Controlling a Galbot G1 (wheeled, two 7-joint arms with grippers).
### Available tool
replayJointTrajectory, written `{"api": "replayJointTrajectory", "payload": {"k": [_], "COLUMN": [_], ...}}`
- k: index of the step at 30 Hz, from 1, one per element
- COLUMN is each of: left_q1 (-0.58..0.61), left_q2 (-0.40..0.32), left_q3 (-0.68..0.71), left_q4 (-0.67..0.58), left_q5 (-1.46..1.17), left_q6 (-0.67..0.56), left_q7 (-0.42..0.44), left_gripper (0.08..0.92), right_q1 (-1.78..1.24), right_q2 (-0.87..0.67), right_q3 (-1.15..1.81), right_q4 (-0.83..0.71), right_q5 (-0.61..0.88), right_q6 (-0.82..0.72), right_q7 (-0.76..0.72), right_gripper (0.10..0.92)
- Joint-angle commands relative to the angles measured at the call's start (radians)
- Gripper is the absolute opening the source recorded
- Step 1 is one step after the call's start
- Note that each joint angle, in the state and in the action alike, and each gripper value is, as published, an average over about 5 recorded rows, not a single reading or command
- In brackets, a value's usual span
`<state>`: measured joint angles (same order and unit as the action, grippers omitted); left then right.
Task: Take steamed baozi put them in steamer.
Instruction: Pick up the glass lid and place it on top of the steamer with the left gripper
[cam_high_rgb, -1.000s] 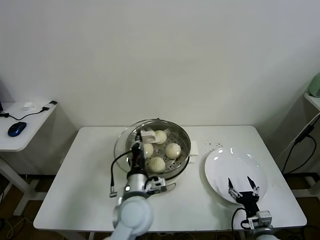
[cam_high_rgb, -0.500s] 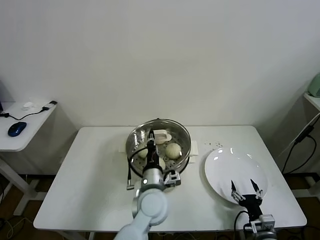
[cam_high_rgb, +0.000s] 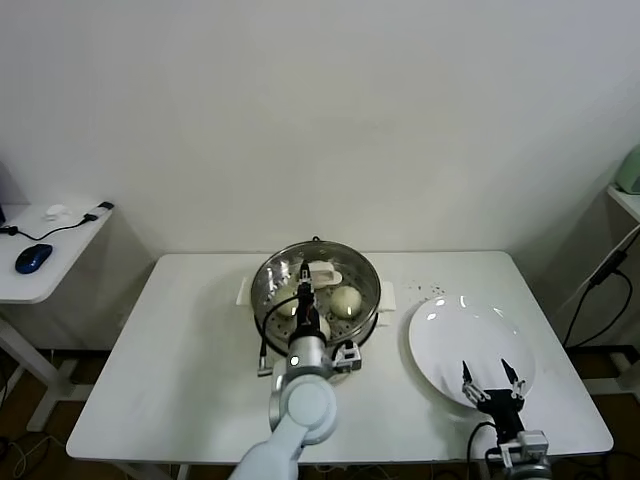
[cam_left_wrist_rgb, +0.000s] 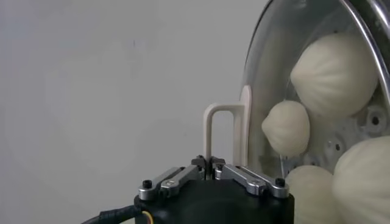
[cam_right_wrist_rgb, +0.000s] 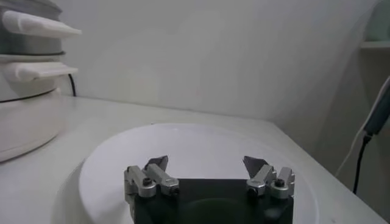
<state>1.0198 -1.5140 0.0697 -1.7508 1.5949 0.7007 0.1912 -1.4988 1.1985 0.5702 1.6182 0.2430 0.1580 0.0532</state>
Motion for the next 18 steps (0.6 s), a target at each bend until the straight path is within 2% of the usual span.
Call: {"api": "replayJointTrajectory", "payload": {"k": [1,5,8,13,18], "left_q1": [0.0,-0.001,-0.002,-0.003,0.024], "left_q2": [-0.006,-0.007,-0.003,0.022,0.075], "left_q3": [0.003,0.0,0.0,0.014,0.031], "left_q4": [0.016,0.022,0.015,-0.042,-0.162], "left_q5": [0.008,0.011,0.002,-0.046,-0.11], "left_q6": [0.004,-0.004,-0.007,-0.003,-0.003], "left_q7": [-0.009,-0.02,-0.019,0.0,0.05], "left_gripper": [0.138,0.144,0.195,0.342,0.498], "right_q1": [0.004,0.008,0.009,0.007,0.007], "right_q2": [0.001,0.002,0.001,-0.005,-0.007], "right_q3": [0.0,0.001,0.002,0.004,-0.002], "right_q4": [-0.01,-0.013,-0.011,0.0,0.012], "right_q5": [-0.016,-0.024,-0.023,-0.018,0.011], "right_q6": [0.023,0.029,0.026,0.008,-0.009], "right_q7": [0.003,0.003,0.001,-0.007,0.007], "right_gripper": [0.823,0.823,0.823,0.823,0.823]}}
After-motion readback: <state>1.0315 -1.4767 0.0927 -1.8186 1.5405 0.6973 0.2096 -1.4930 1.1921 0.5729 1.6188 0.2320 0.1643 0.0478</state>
